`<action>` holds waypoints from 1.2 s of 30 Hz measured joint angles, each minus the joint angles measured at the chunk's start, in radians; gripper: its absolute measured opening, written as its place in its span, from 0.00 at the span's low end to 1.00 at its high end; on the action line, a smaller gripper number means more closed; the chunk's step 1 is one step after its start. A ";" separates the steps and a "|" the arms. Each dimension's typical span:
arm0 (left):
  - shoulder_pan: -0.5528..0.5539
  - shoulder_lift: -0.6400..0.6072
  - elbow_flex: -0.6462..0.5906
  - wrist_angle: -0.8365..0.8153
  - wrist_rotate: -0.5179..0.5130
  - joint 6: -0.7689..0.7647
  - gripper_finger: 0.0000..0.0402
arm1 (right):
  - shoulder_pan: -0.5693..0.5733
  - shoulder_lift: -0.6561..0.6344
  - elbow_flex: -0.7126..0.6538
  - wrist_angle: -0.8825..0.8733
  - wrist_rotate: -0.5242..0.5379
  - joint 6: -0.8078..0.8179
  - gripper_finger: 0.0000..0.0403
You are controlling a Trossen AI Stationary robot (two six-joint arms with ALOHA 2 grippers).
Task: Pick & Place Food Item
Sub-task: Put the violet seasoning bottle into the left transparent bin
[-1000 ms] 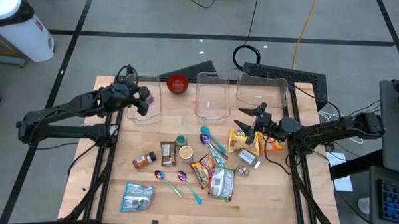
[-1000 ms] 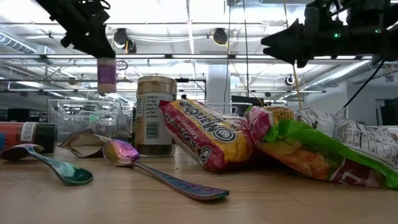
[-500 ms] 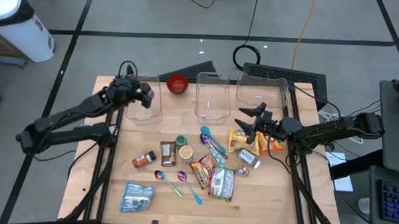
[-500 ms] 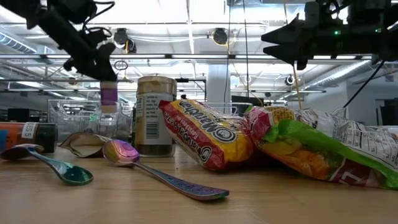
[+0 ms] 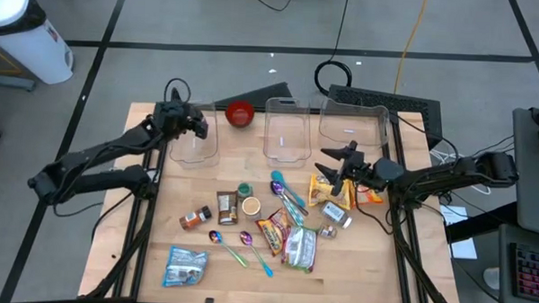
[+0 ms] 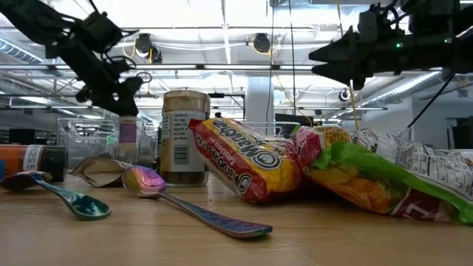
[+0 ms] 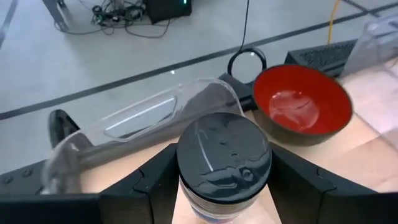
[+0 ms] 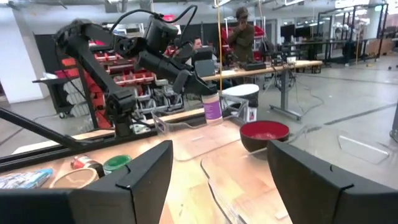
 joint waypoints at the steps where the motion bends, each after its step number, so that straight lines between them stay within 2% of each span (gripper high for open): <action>1: 0.004 0.029 0.000 0.028 0.002 0.001 0.52 | 0.000 0.008 0.000 0.000 0.000 0.000 0.63; 5: 0.033 0.132 0.000 0.111 0.005 0.011 0.52 | 0.000 0.034 0.000 0.000 0.002 0.000 0.63; 7: 0.054 0.168 0.000 0.143 0.037 0.007 0.52 | 0.000 0.044 0.000 0.000 0.002 0.000 0.63; 11: 0.087 0.217 0.000 0.210 0.095 0.006 0.52 | -0.001 0.053 0.000 0.005 0.004 -0.015 0.63; 15: 0.110 0.245 0.000 0.229 0.098 0.023 0.52 | -0.015 0.054 0.000 0.007 0.004 -0.016 0.63; 19: 0.144 0.245 0.000 0.229 0.102 0.032 0.52 | -0.031 0.054 0.000 0.007 0.003 -0.016 0.63; 26: 0.171 0.248 0.059 0.186 0.170 0.061 0.52 | -0.059 0.054 0.000 0.006 0.000 -0.016 0.63; 32: 0.171 0.323 0.169 0.053 0.166 0.085 0.52 | -0.071 0.055 0.000 -0.001 0.000 -0.015 0.63; 36: 0.171 0.387 0.214 0.036 0.167 0.085 0.52 | -0.071 0.055 0.000 -0.008 -0.001 -0.015 0.63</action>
